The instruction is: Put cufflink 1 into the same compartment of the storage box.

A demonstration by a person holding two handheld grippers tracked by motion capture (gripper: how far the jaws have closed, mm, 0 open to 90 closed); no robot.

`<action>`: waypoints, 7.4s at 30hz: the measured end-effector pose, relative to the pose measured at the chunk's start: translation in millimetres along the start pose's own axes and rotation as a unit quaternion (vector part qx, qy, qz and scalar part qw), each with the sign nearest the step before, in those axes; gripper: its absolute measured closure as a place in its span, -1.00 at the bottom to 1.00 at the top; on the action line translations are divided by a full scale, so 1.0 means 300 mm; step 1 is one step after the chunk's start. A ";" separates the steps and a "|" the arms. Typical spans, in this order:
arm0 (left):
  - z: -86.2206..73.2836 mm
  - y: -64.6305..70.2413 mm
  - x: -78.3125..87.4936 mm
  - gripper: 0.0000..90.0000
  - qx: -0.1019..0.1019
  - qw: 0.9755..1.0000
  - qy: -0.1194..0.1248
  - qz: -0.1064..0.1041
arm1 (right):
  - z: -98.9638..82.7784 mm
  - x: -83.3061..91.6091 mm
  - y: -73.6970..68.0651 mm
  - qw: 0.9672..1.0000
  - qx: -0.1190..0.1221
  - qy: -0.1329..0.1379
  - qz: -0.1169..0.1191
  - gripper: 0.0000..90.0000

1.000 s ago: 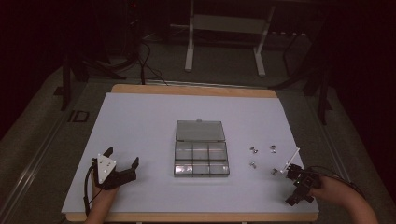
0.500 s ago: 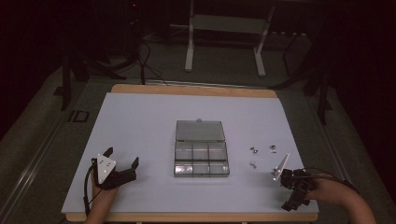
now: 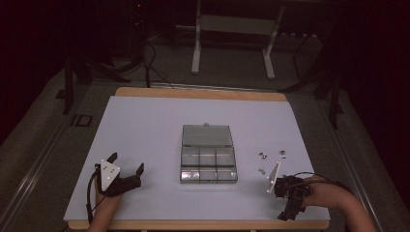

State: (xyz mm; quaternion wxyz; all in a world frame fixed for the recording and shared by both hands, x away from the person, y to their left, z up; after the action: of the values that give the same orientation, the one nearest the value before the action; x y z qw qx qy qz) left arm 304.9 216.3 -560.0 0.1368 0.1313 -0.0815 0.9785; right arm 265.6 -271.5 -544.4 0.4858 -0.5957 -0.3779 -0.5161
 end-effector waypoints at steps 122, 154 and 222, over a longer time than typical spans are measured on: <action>0.001 0.005 0.002 -0.92 -0.006 1.000 0.004 0.001 | 0.341 0.190 0.407 0.994 -0.064 -0.023 -0.091 0.61; 0.001 0.003 0.004 -0.92 -0.005 1.000 0.006 -0.001 | 0.662 0.230 0.216 0.995 0.049 -0.001 -0.083 0.61; 0.002 0.003 0.005 -0.92 -0.002 1.000 0.008 -0.008 | 0.994 -0.033 0.216 0.980 0.035 0.177 -0.087 0.49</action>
State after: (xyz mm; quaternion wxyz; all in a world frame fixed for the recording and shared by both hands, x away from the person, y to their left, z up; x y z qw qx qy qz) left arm 303.4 215.7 -559.2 0.1457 0.1239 -0.0815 0.9782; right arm 399.4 2.3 -565.0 0.5187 -0.4426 -0.3537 -0.6403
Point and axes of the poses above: each handheld gripper's, and its own axes: x roughly backward along the jaws, z roughly out of its top, y roughly to its right, the point moved 7 cm from there along -x, roughly forward along the jaws, and after that the axes turned 3 degrees about -x, right-handed, at the moved point
